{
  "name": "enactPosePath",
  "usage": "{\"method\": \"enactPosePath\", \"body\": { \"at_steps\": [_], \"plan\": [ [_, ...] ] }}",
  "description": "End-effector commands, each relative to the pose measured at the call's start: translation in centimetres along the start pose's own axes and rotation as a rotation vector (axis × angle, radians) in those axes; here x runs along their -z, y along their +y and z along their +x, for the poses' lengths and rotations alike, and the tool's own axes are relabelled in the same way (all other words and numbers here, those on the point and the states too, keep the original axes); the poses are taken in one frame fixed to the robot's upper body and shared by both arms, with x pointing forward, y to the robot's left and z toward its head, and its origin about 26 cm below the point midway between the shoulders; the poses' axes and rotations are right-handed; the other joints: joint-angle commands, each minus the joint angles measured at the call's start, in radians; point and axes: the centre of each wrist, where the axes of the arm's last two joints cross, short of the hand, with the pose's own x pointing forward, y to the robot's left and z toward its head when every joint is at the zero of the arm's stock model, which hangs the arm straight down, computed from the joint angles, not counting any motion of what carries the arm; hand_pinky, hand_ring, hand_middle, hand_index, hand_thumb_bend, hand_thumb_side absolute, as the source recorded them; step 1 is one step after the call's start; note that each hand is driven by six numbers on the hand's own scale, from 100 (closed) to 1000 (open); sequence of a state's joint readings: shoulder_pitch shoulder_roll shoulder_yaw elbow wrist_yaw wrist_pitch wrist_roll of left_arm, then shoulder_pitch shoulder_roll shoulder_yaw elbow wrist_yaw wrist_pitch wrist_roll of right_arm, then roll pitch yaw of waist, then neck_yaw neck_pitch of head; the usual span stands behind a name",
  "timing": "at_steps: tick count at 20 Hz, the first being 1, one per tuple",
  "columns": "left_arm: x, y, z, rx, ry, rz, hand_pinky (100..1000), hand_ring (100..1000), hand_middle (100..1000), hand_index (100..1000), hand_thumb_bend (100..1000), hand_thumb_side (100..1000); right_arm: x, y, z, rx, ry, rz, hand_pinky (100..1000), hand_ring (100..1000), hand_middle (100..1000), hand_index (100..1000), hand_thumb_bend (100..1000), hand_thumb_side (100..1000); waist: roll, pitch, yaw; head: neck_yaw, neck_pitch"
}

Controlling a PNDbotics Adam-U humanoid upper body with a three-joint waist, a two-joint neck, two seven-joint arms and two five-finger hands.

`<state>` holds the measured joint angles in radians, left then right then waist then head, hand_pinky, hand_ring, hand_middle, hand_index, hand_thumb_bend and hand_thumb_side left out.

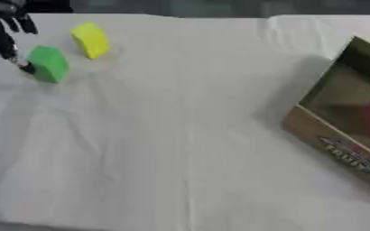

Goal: Pick up the objects with one hand, pass them to the other hand, and then place them into the box on the other side of the table.

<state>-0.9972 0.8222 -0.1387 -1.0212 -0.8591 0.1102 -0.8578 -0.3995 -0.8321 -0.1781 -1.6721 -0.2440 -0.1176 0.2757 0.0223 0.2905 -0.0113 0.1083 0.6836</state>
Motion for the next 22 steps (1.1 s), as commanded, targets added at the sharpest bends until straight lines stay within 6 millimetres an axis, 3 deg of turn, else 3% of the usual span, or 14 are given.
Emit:
{"method": "enactPosePath", "body": {
  "at_steps": [1,9,12,22],
  "plan": [
    [-1.9,1.9,-1.1,0.03,0.031,0.064,908,884,822,836,719,100,0.2,-0.9,0.9,-0.04,-0.013,-0.009,1000,705,722,836,100,701,0.011,0.0,0.0,0.001,-0.019],
    [-1.8,1.5,-1.2,0.073,0.032,0.137,904,884,815,833,722,100,0.1,-0.7,0.7,-0.049,-0.008,-0.015,1000,701,719,833,100,713,0.008,0.019,-0.009,-0.002,-0.024],
    [-1.5,1.3,-1.1,0.091,0.038,0.132,914,892,834,828,672,100,0.2,-0.6,0.8,-0.051,-0.009,-0.014,1000,701,718,832,100,718,0.007,0.027,-0.012,0.009,-0.02],
    [-0.7,0.9,-1.8,0.047,0.09,0.153,907,886,818,823,633,100,0.2,-0.2,0.5,-0.059,-0.005,-0.011,1000,700,718,831,100,734,0.002,0.048,-0.021,0.042,-0.02]
  ]
}}
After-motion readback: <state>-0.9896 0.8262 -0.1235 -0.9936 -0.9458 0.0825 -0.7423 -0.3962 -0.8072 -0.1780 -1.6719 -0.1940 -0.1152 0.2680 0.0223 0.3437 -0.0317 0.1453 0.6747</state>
